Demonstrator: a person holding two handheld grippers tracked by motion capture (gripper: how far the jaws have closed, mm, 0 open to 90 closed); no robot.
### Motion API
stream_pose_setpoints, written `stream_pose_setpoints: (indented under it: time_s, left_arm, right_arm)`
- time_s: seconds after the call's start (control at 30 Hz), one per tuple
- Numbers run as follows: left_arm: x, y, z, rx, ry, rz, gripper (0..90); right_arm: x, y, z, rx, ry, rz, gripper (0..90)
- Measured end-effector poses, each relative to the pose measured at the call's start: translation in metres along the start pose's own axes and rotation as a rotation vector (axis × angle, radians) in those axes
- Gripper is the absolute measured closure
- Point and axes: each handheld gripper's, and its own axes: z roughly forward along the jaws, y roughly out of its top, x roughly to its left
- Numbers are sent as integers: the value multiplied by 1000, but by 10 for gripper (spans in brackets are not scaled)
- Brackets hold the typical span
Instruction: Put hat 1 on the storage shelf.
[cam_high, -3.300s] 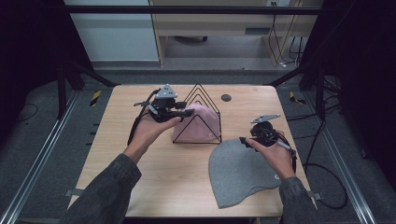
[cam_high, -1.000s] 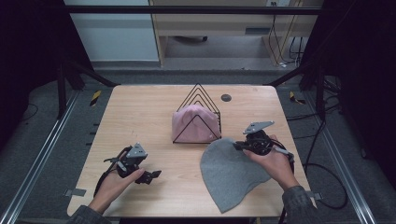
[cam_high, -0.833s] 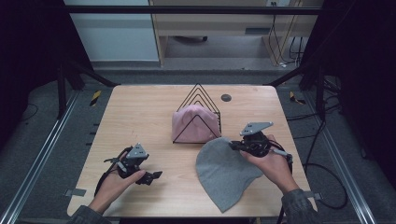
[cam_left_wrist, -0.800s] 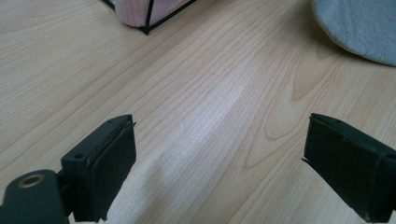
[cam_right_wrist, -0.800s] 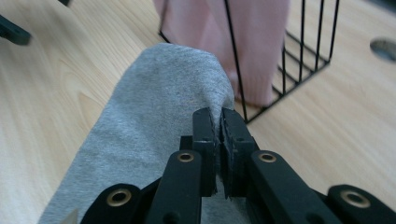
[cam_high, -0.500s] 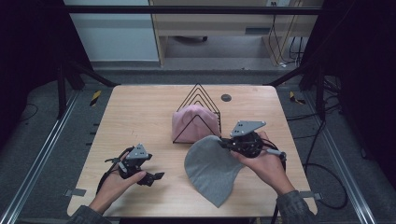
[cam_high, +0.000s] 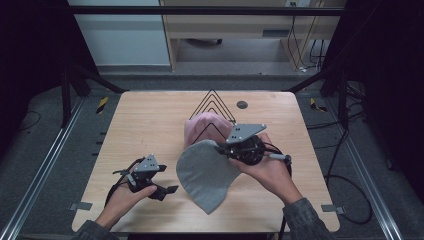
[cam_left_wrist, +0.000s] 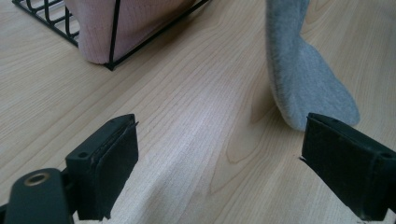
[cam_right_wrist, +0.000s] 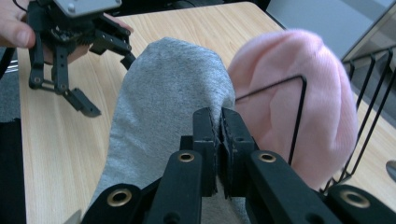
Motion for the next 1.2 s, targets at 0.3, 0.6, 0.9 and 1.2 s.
stream_pose_setpoints:
  time_s: [0.3, 0.6, 0.9, 1.2]
  left_arm:
    - [-6, 3, -3, -34, -25, 19, 104]
    - [-2, 5, -7, -75, -26, 12, 104]
    - [1, 8, -10, -99, -19, 2, 106]
    - [1, 38, -9, -142, -3, 17, 132]
  right_arm:
    - [6, 26, -3, 1, -4, -37, 862]
    - [7, 47, -17, -23, 5, -64, 862]
    - [10, 67, -28, -24, 15, -107, 863]
    - [5, 75, -33, -31, 8, -101, 863]
